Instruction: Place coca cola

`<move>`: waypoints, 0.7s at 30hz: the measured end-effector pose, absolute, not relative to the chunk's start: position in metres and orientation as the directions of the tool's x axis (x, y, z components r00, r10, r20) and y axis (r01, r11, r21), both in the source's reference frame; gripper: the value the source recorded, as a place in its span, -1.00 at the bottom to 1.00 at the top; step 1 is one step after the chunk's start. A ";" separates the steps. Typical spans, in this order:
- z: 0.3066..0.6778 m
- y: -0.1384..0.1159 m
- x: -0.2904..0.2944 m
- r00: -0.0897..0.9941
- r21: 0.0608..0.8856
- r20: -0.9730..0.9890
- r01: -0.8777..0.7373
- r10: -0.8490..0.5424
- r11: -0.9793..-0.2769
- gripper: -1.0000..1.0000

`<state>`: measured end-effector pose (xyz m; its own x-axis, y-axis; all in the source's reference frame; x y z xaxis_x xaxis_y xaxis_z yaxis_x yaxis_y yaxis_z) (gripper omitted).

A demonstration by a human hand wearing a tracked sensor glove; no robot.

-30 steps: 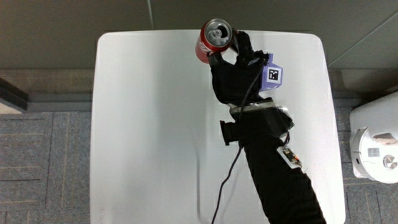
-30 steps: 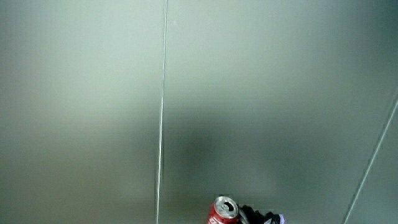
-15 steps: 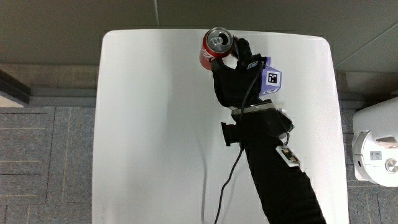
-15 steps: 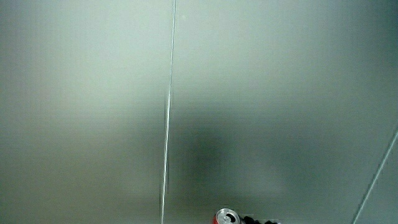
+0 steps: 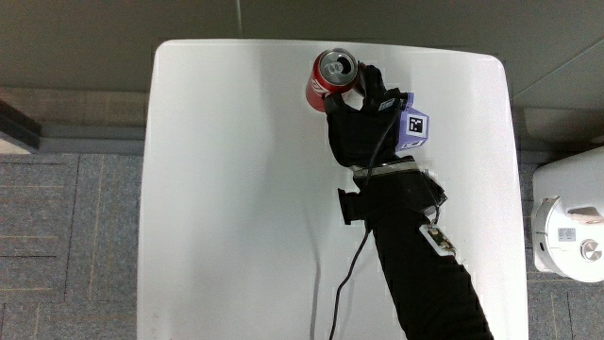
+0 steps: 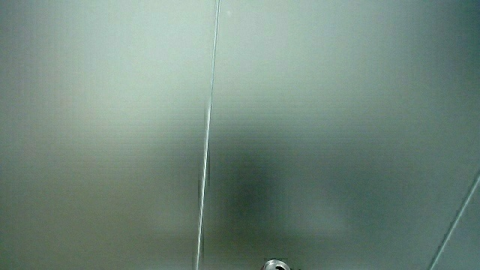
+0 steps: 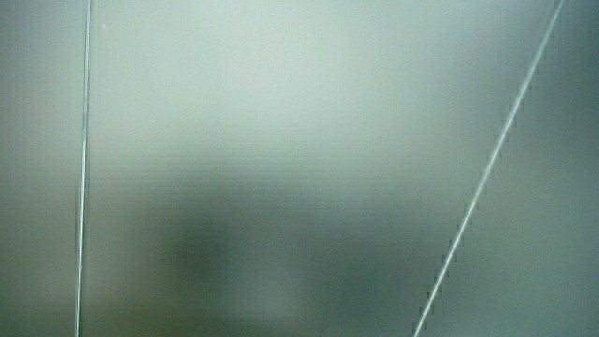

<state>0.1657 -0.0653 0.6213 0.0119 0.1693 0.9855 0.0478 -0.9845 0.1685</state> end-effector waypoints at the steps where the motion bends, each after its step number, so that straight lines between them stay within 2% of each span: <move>1: 0.621 -0.065 0.166 0.019 0.171 0.985 0.050 0.172 -0.984 0.00; 7: 0.627 -0.063 0.167 0.013 0.179 0.984 0.054 0.180 -0.982 0.00; 10: 0.627 -0.060 0.166 0.010 0.205 0.978 0.048 0.206 -0.977 -0.10; 16: 0.628 -0.061 0.169 -0.010 0.185 0.983 0.054 0.185 -0.981 -0.29; 17: 0.635 -0.060 0.170 0.023 0.196 0.980 0.061 0.198 -0.979 -0.32; 18: 0.634 -0.059 0.167 -0.013 0.192 0.981 0.049 0.192 -0.980 -0.35; 21: 0.631 -0.057 0.164 -0.016 0.204 0.979 0.052 0.204 -0.978 -0.45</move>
<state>0.1639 -0.0570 0.6306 -0.0161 0.2038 0.9789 0.0516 -0.9775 0.2044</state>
